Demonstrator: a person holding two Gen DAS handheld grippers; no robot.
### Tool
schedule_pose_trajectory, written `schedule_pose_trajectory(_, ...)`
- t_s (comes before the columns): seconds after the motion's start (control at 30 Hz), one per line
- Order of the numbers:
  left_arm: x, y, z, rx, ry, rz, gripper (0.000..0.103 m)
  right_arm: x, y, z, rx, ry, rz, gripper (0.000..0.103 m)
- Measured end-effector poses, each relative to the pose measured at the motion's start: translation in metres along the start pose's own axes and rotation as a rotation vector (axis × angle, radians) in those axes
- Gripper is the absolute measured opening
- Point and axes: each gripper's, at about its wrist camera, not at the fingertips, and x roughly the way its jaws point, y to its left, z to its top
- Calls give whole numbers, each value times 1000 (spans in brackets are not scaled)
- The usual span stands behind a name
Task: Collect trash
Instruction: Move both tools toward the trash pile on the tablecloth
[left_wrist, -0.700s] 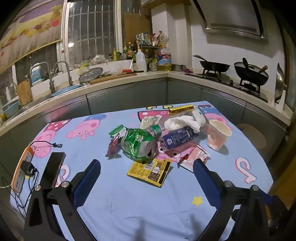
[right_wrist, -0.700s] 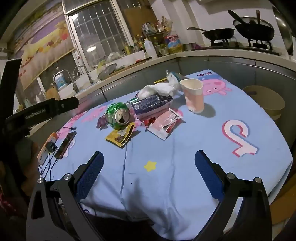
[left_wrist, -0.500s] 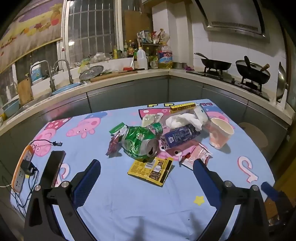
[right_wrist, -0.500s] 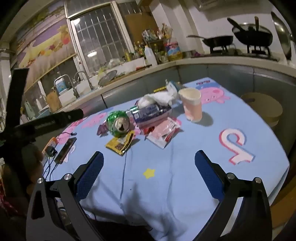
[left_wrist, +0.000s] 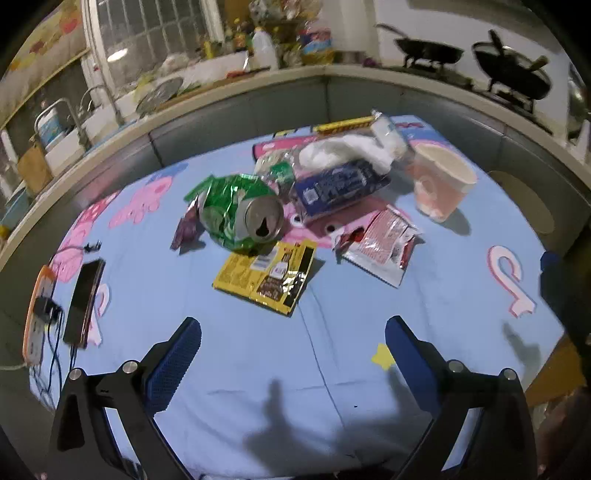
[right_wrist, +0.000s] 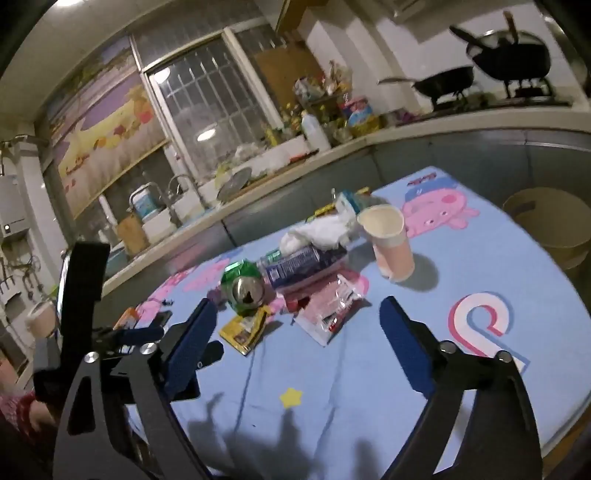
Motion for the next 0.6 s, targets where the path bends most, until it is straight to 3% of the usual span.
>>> schedule_pose_trajectory(0.13, 3, -3, 3, -85, 23, 72, 99, 20, -27, 3, 35, 77, 18, 69)
schedule_pose_trajectory(0.33, 22, 13, -3, -227, 148, 91, 95, 51, -39, 5, 29, 208, 90, 69)
schedule_pose_trajectory(0.47, 19, 31, -4, -278, 141, 111, 95, 63, -27, -7, 9, 268, 164, 69)
schedule_pose_trajectory(0.6, 9, 35, 2, -236, 87, 147, 95, 56, -15, -14, 15, 255, 187, 69)
